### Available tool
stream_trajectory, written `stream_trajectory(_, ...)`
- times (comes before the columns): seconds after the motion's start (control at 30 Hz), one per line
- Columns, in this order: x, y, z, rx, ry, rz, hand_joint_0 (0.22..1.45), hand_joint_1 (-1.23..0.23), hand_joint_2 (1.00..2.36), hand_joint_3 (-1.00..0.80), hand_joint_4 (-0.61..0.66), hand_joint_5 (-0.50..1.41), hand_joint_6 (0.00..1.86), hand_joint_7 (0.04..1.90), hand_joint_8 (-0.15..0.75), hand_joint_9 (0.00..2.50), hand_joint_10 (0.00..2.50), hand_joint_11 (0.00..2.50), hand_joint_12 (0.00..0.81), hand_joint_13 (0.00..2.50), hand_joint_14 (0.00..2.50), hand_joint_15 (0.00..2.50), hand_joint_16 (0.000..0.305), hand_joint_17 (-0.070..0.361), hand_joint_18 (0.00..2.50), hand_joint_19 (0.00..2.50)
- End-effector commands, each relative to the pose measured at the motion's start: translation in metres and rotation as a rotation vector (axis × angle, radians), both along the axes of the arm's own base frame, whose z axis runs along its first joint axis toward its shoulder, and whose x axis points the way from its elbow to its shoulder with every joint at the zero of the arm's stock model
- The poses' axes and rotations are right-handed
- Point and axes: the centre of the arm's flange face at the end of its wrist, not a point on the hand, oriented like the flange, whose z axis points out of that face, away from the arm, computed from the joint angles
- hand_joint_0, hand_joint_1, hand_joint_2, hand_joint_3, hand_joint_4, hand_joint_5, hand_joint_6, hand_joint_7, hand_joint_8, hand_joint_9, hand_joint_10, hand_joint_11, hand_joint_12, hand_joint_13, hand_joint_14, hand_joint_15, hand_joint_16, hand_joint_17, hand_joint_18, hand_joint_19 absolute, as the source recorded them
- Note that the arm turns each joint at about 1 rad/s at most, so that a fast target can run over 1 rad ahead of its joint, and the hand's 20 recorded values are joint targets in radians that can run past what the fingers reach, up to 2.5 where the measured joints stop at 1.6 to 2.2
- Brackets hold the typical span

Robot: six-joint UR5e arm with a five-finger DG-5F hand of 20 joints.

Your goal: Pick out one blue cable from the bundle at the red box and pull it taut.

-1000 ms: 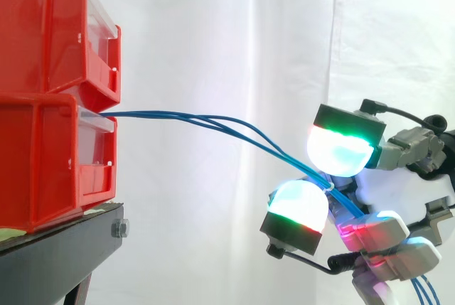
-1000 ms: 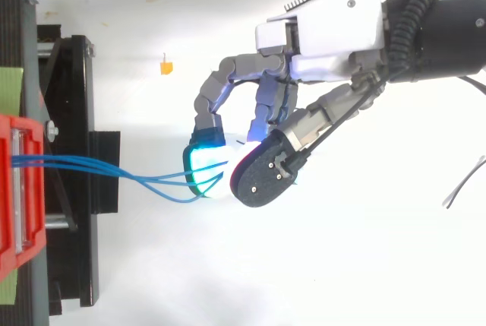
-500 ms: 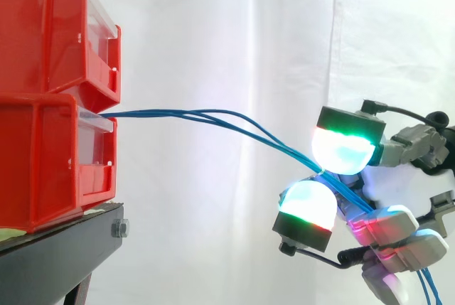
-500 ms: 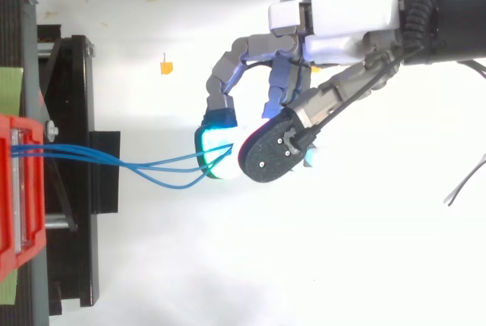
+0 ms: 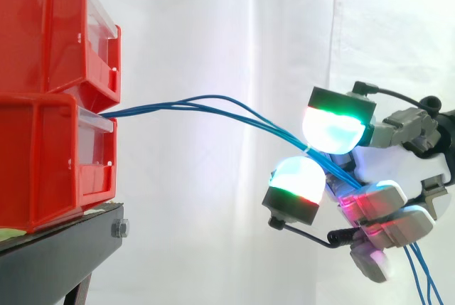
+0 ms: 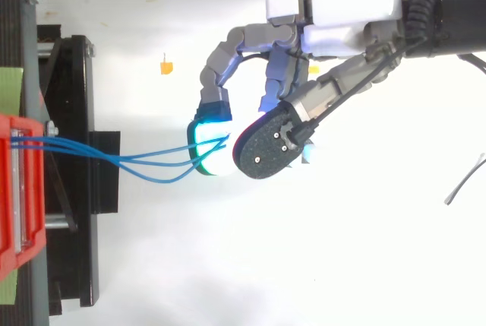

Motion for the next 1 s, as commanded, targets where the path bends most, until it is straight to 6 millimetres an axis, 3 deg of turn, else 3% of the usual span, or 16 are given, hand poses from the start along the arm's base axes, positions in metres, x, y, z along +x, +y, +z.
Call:
stream_trajectory(0.0,0.0022,0.0023,0.0035,0.0,-0.009,0.003,0.63,-0.59,1.0,-0.47,0.01,-0.18,0.88,0.78,0.249,1.33,0.02,0.99,0.343,1.38,0.03,1.0,0.05,0.111,0.94,0.65)
stream_trajectory(0.5,0.004,0.0036,0.0024,-0.008,-0.008,-0.032,0.62,-0.63,1.01,-0.3,0.05,-0.18,0.92,0.81,0.265,1.32,0.02,1.0,0.355,1.36,0.03,0.98,0.051,0.116,0.94,0.66)
stream_trajectory(0.6,0.0047,0.005,0.0025,-0.007,-0.009,-0.037,0.62,-0.65,1.01,-0.32,0.05,-0.18,0.92,0.81,0.263,1.32,0.02,1.0,0.352,1.36,0.03,0.98,0.052,0.117,0.93,0.66)
stream_trajectory(0.73,0.0057,0.0048,0.0029,0.0,-0.015,-0.052,0.57,-0.6,1.0,-0.5,0.07,-0.18,0.92,0.79,0.267,1.32,0.02,0.99,0.36,1.36,0.03,0.98,0.053,0.12,0.94,0.66)
stream_trajectory(0.97,0.0076,0.0082,0.0028,0.006,-0.022,-0.068,0.61,-0.53,1.0,-0.46,0.05,-0.17,0.92,0.82,0.266,1.35,0.02,1.0,0.353,1.36,0.02,0.97,0.053,0.119,0.93,0.67)
